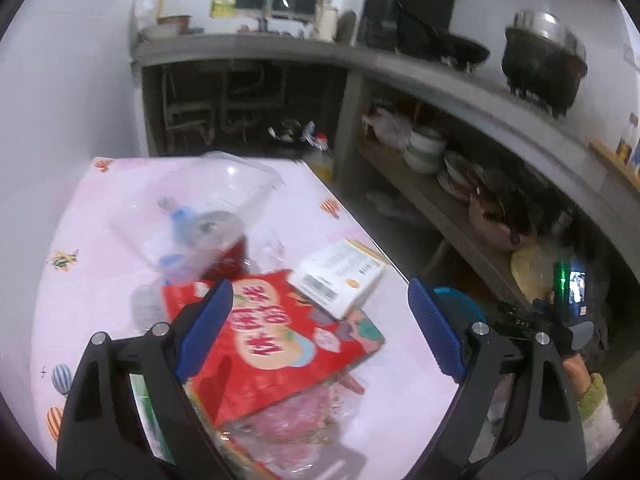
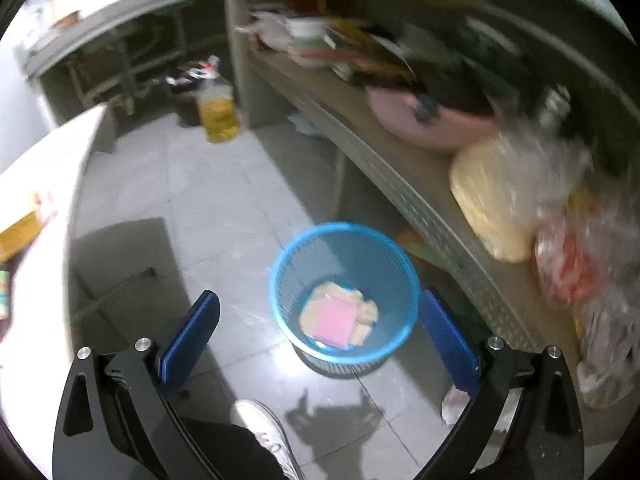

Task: Collect trash
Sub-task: 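Return both tools to the table of trash, then grasp the clear plastic tray with the left tool while the right tool grasps the yellow box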

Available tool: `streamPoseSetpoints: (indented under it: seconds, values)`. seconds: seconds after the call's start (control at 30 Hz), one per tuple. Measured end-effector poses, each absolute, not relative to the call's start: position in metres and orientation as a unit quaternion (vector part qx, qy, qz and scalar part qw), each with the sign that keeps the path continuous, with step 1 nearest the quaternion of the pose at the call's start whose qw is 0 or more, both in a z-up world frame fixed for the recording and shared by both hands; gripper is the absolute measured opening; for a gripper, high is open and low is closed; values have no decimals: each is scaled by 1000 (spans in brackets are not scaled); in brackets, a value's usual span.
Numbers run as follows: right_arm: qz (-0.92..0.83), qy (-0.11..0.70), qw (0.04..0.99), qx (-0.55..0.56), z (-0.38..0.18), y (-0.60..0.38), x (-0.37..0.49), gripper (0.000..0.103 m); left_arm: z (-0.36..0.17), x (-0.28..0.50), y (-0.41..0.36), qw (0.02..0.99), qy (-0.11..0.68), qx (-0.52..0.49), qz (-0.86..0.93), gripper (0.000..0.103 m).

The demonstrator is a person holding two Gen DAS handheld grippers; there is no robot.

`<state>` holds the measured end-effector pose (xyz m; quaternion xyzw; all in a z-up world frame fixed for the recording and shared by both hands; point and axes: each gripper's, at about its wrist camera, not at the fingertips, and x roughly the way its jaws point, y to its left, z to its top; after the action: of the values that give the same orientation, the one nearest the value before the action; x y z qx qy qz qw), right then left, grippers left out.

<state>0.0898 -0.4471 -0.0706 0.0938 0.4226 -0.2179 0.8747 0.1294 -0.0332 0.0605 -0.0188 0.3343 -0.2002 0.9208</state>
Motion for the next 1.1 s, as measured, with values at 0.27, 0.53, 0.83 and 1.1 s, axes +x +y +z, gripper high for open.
streamPoseSetpoints:
  seconds: [0.27,0.53,0.83,1.1]
  values:
    - [-103,349,926,98,-1,-372,107,97,73,134,31,934,310,-82,-160,85]
    - [97,437,837,314,-5,-336,167,97,67,142,90,939,301,-121,-115,85]
    - [128,534,688,474,-67,-306,234,97,49,156,124,927,315,-167,-113,85]
    - [110,555,622,542,-101,-299,253,97,35,180,143,907,346,-212,-114,81]
